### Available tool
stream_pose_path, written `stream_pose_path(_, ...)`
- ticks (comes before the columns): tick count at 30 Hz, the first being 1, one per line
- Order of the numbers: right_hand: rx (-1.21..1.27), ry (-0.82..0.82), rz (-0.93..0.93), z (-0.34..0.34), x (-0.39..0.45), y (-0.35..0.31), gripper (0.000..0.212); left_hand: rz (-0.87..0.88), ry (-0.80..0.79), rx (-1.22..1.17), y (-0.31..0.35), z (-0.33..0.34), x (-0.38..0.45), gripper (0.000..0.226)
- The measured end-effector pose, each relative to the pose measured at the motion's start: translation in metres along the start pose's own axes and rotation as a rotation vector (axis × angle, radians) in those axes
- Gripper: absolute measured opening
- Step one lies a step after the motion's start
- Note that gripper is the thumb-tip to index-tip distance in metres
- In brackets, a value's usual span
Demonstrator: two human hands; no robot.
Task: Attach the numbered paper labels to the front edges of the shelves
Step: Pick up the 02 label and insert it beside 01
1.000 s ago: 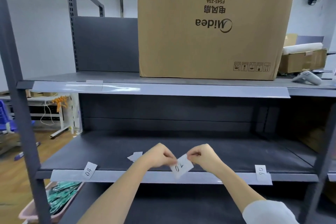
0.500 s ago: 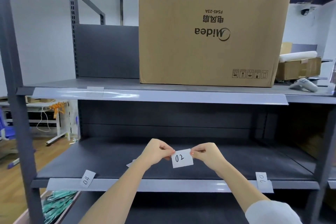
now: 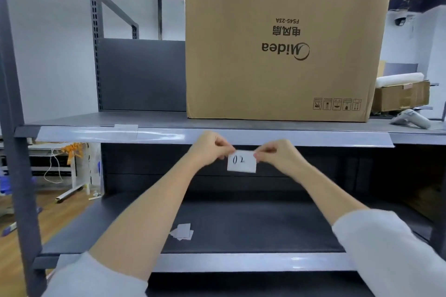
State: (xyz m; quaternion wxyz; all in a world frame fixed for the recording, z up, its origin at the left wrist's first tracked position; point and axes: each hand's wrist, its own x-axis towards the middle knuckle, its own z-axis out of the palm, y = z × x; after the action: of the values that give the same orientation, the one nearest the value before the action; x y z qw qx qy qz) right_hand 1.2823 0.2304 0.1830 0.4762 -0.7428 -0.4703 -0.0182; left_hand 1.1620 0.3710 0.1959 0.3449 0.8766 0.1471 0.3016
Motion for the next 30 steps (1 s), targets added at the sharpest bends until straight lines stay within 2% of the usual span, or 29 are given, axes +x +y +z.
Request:
stream_pose_path(4, -0.025, 0.004, -0.01, -0.009, 0.029, -0.018, 0.015, 0.044, 0.02, 0.016, 0.01, -0.019, 0.026, 0.015)
stream_pose_path(11, -0.015, 0.006, 0.053, -0.015, 0.071, -0.006, 0.013, 0.049, 0.004, -0.013, 0.0, -0.013, 0.071, 0.015)
stream_pose_path(15, 0.042, 0.017, 0.041, -0.024, 0.1, 0.002, 0.012, 0.089, 0.087, -0.069, 0.004, -0.01, 0.095, 0.012)
stream_pose_path(21, 0.088, -0.002, 0.063, -0.044, 0.123, 0.02, 0.014, 0.133, 0.063, 0.111, -0.017, -0.009, 0.099, 0.007)
stream_pose_path(30, 0.111, -0.044, 0.052, -0.044, 0.124, 0.024, 0.014, 0.264, 0.053, 0.141, -0.031, -0.008, 0.101, 0.008)
